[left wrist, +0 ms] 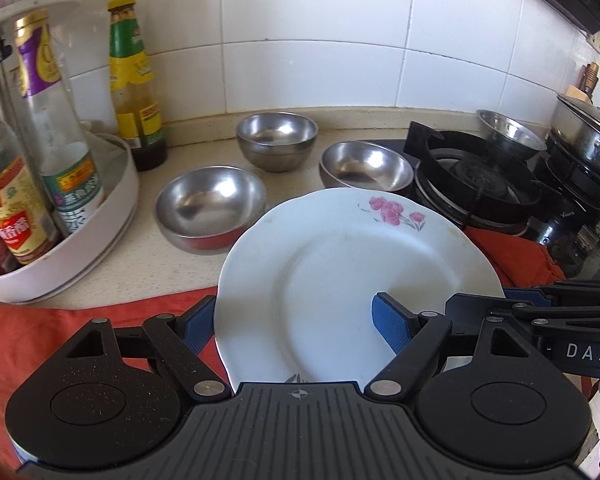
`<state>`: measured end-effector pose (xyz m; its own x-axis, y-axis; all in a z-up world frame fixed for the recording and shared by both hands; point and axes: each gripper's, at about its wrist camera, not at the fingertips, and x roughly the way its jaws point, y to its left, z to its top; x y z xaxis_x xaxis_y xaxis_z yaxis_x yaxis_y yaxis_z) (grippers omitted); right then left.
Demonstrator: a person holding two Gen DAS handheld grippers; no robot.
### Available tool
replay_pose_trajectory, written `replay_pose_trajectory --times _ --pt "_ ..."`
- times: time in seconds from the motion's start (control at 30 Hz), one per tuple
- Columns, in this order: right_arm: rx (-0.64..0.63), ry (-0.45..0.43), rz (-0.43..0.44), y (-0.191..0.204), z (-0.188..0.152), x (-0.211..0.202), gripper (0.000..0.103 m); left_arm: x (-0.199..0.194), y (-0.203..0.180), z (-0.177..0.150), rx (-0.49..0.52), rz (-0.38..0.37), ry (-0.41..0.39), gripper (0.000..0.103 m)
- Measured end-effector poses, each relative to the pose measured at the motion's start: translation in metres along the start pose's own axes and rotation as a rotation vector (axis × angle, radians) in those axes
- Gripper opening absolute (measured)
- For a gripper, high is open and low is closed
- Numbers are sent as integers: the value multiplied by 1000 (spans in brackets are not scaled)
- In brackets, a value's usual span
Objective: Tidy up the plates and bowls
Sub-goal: 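Lower the small pink-flower plate onto the plate stack and open the right gripper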
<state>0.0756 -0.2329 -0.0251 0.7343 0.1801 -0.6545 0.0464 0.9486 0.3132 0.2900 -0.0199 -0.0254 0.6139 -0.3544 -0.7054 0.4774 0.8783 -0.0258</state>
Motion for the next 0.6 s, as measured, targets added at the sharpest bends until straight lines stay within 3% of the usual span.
replay_pose_trajectory --times 0.3,0.6 --pt "5 13 -58 -20 -6 -7 34 14 -22 -3 25 -45 30 87" --pt "-35 35 -88 -25 -12 -3 34 26 -33 -12 34 -42 67 87"
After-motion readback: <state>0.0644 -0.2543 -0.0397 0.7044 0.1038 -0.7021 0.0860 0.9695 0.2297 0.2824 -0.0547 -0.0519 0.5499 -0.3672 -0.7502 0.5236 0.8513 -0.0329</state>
